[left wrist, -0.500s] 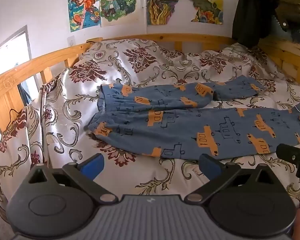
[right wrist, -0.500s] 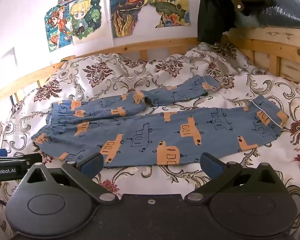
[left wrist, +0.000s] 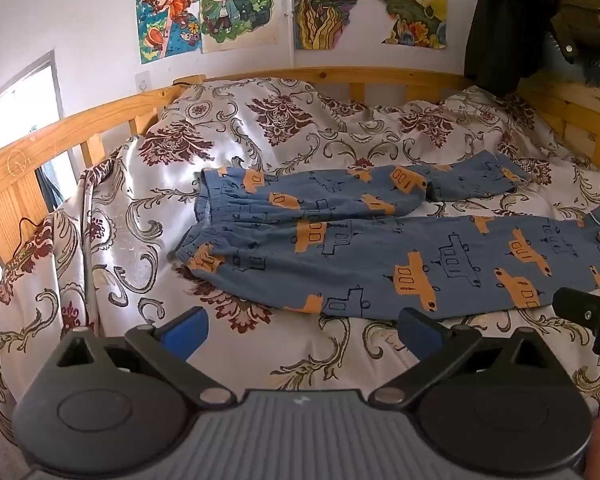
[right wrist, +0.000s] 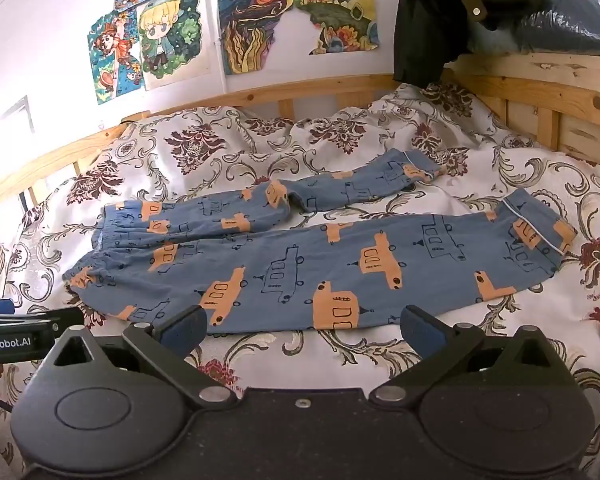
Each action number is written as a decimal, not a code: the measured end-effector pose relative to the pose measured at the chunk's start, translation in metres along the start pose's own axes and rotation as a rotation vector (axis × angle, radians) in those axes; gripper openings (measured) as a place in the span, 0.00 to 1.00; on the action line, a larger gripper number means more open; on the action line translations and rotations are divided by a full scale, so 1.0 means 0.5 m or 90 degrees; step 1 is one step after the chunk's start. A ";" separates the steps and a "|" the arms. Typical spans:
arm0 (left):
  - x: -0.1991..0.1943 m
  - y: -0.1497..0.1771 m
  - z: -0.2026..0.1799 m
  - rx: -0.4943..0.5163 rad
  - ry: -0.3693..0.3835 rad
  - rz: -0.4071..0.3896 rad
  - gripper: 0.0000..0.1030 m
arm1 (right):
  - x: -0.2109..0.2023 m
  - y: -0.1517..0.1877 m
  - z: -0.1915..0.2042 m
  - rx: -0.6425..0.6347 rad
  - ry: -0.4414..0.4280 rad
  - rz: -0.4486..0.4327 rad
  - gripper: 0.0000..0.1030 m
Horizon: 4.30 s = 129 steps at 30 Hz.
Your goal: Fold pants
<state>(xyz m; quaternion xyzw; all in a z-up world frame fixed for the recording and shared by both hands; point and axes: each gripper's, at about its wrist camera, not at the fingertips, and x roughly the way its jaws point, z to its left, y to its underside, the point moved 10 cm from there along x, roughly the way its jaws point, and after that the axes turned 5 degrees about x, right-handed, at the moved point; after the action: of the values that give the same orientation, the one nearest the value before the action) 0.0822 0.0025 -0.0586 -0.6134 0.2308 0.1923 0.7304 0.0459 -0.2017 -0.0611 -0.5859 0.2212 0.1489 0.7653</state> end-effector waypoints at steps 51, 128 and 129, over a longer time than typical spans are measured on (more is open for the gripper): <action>0.017 0.021 0.012 -0.004 -0.006 0.042 1.00 | 0.005 0.009 -0.025 0.016 0.025 0.015 0.99; 0.842 -0.471 -0.039 0.278 0.302 0.259 0.01 | 0.923 -0.432 0.093 -0.486 -0.198 0.261 0.01; 0.848 -0.479 -0.037 0.280 0.292 0.246 0.01 | 0.929 -0.441 0.095 -0.486 -0.192 0.250 0.01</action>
<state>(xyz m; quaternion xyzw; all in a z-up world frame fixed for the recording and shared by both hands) 0.5629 -0.0581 -0.1109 -0.4138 0.5357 0.1300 0.7245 0.5597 -0.2300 -0.1060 -0.7448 0.1436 0.4461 0.4750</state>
